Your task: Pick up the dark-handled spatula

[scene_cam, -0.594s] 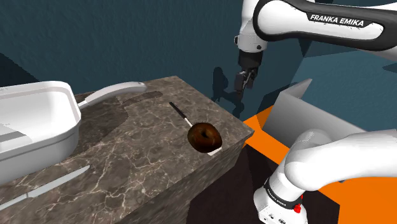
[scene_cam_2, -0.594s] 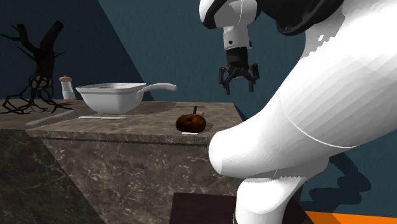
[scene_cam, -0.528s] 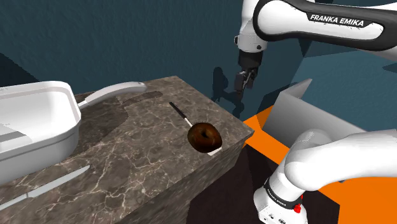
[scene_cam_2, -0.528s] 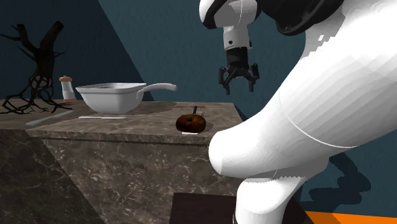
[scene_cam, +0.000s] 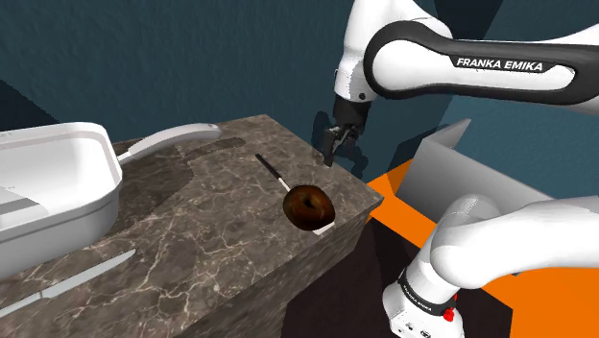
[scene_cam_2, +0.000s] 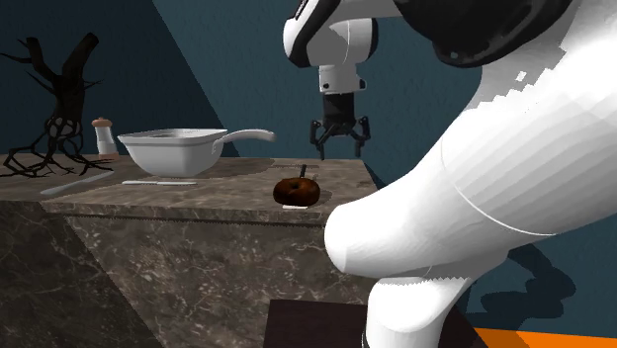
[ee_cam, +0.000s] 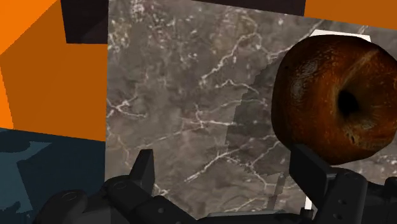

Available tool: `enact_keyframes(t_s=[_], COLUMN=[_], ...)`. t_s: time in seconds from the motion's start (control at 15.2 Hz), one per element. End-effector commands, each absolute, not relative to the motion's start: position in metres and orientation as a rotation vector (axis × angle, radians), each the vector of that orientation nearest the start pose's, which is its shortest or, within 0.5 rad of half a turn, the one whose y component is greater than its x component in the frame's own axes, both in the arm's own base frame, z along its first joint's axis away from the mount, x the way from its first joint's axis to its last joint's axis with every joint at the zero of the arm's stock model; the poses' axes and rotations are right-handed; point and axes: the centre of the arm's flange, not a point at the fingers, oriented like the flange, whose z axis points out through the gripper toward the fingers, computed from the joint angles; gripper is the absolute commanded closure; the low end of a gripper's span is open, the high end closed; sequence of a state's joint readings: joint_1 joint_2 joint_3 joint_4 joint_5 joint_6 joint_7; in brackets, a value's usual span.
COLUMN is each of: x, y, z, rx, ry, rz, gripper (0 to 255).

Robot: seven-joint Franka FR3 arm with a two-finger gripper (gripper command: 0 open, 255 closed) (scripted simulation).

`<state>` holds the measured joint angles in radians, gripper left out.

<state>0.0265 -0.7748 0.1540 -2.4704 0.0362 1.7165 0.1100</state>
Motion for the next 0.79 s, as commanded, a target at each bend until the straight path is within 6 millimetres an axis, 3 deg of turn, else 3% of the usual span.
enact_keyframes(t_s=[0.0,0.46,0.73], x=[0.318,0.342,0.345], y=[0.092,0.162,0.168], z=[0.533,0.502,0.484], rx=[-3.195,-3.133,-3.126], ry=[0.011,0.158,0.171], rz=[-0.11,-0.342,-0.362], gripper=[0,0,0])
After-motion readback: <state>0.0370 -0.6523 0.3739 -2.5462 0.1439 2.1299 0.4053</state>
